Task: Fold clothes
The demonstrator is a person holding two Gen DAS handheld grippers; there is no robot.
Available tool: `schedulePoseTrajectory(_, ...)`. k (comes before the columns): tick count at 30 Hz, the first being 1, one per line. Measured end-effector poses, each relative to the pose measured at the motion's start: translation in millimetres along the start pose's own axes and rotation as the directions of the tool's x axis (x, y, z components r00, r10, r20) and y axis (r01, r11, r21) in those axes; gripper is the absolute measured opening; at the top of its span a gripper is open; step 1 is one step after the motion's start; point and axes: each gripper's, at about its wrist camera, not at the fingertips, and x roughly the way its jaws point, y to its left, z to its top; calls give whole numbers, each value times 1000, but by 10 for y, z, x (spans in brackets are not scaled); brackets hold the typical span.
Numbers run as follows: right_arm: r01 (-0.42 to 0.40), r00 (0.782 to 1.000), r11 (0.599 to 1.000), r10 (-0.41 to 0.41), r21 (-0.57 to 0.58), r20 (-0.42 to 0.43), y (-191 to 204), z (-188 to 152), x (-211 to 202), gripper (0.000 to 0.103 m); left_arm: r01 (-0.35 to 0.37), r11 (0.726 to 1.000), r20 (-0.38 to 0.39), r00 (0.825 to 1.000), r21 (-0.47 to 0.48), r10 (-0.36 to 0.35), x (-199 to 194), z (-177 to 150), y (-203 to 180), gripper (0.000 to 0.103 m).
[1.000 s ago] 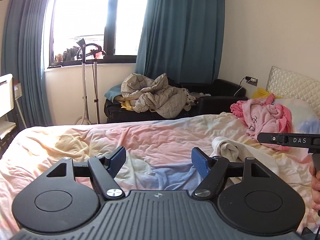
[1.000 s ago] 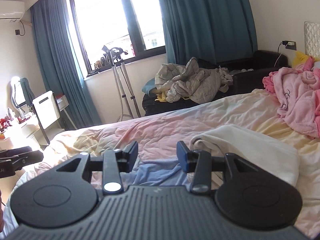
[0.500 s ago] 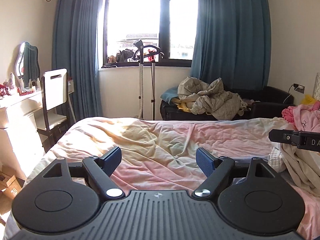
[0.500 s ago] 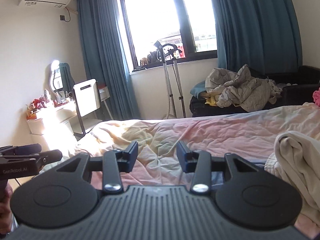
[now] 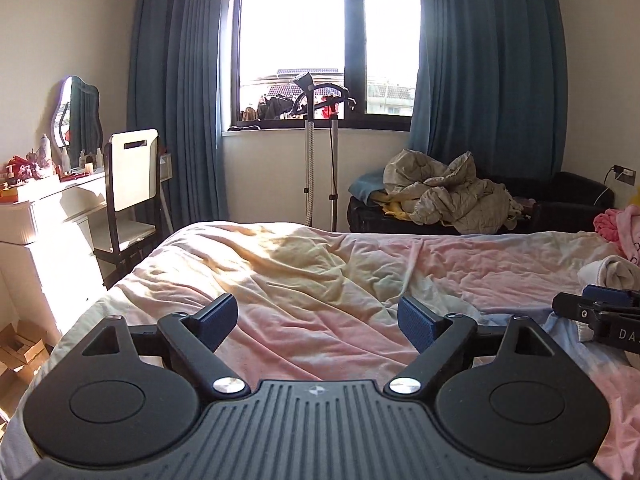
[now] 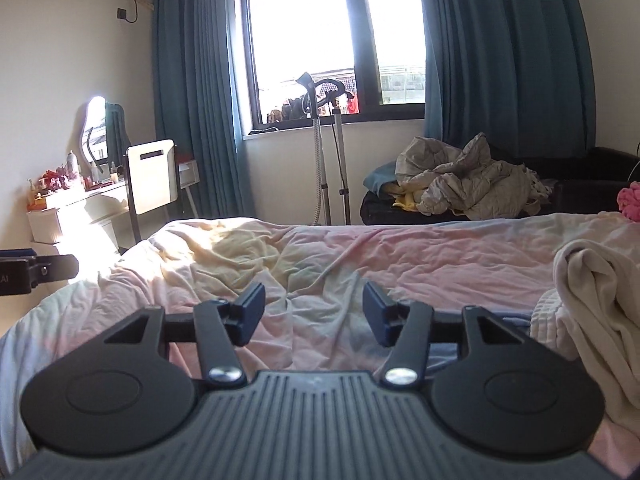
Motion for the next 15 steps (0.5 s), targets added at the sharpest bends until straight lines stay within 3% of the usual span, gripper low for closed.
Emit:
schedulePoseTrajectory(5,23,1000,999,-24,-36,-13,-18,-173,129,67,-35,998,30,999,52,34,80,-95,-109,98)
schedulePoseTrajectory(11,7,1000,1000,-7,-16,10,-65,-200,169,75,-23,1000,15,1000,3,23,201,-217,-96,103)
schedulePoseTrajectory(15,17,1000,1000,-17,-11,18,-82,-220,171,85,-71,996,33,997,53,69,232,-276,-151,103)
